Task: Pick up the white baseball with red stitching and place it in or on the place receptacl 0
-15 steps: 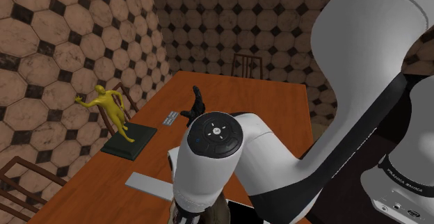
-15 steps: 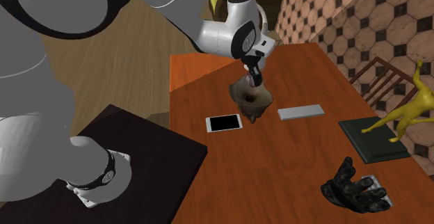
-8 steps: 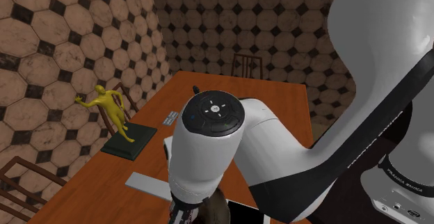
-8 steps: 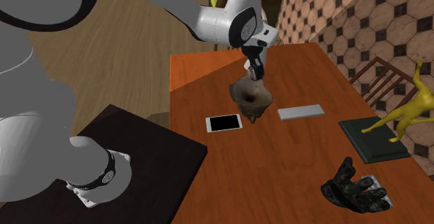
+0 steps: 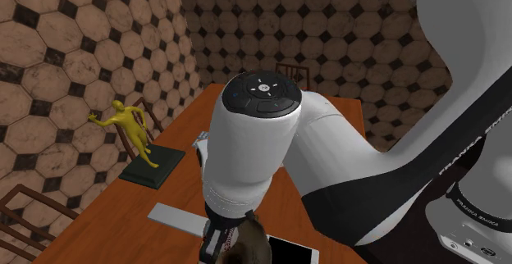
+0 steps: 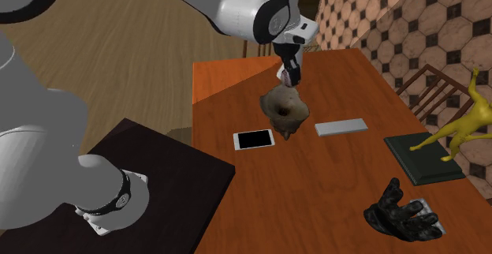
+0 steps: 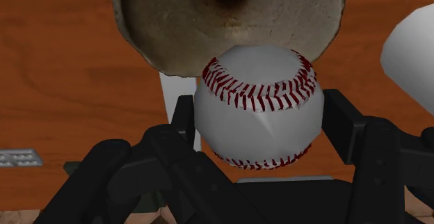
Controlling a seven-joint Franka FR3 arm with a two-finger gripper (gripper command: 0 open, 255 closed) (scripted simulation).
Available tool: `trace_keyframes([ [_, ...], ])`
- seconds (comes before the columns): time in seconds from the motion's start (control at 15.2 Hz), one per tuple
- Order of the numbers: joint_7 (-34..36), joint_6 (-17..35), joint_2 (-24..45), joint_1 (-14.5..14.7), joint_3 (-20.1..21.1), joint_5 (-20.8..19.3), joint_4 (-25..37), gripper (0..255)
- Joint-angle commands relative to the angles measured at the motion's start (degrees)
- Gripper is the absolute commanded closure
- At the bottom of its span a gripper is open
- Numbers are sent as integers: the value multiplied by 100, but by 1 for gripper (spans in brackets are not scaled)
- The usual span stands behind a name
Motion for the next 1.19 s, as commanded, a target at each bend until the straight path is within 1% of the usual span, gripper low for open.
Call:
trace_keyframes([
  [0.0, -232, 90, -264, -145, 23, 199, -298, 255],
  [0.53, 188, 582, 179, -16, -167, -325, -416, 255],
  [0.92, 564, 949, 565, 144, -395, -788, -442, 255],
  [1.12, 563, 949, 565, 147, -398, -787, -442, 255],
])
